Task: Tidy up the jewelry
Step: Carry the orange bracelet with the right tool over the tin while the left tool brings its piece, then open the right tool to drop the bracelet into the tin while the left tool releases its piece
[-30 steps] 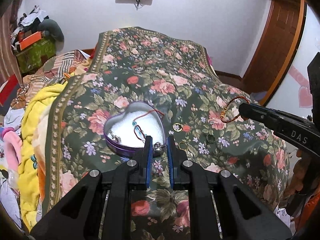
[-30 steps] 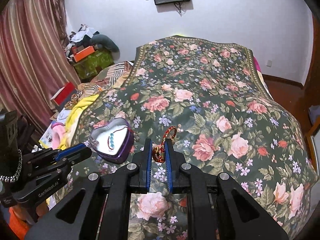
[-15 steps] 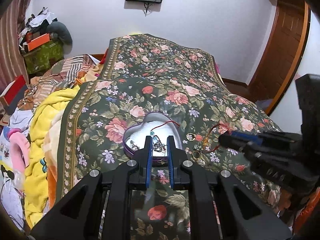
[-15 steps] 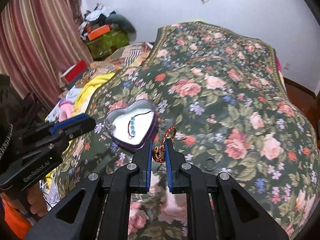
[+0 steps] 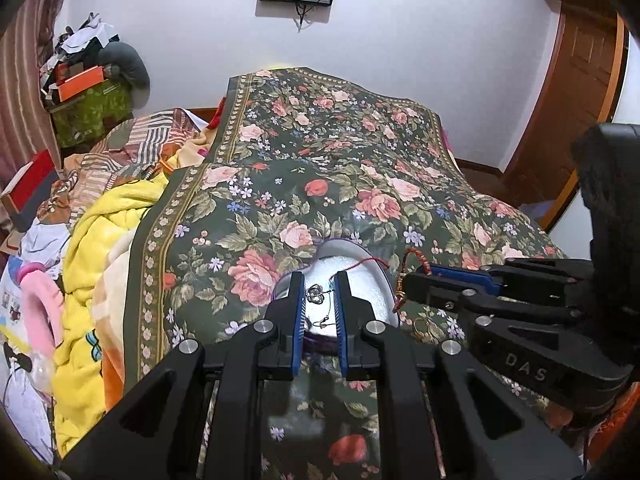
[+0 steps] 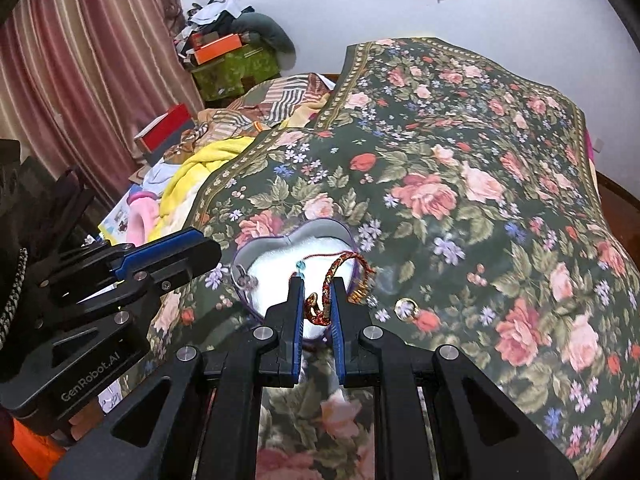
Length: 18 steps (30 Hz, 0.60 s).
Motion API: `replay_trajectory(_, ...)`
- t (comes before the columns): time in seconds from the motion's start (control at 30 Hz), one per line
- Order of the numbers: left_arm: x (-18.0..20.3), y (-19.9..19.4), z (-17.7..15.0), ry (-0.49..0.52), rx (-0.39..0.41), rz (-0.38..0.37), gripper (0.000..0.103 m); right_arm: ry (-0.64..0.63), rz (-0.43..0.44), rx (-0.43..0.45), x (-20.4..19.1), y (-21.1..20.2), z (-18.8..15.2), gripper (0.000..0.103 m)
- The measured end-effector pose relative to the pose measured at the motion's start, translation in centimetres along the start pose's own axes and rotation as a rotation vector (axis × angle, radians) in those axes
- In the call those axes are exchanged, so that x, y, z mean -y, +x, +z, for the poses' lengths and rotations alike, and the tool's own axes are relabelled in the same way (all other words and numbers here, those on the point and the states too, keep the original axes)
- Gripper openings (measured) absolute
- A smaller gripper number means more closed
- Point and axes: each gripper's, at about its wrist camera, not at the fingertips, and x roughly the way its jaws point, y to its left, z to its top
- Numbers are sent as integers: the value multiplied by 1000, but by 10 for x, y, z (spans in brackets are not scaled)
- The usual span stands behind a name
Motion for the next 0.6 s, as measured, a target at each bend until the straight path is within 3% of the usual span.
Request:
replay_trajectory(0.33,-13,14,7,-9,-15,-9,12,-4,41,-6,-5,15,16,11)
replay_trajectory(0.6,-14,28,7,-8,-43,-34,12,-6,71,-62,-2,32,11,14)
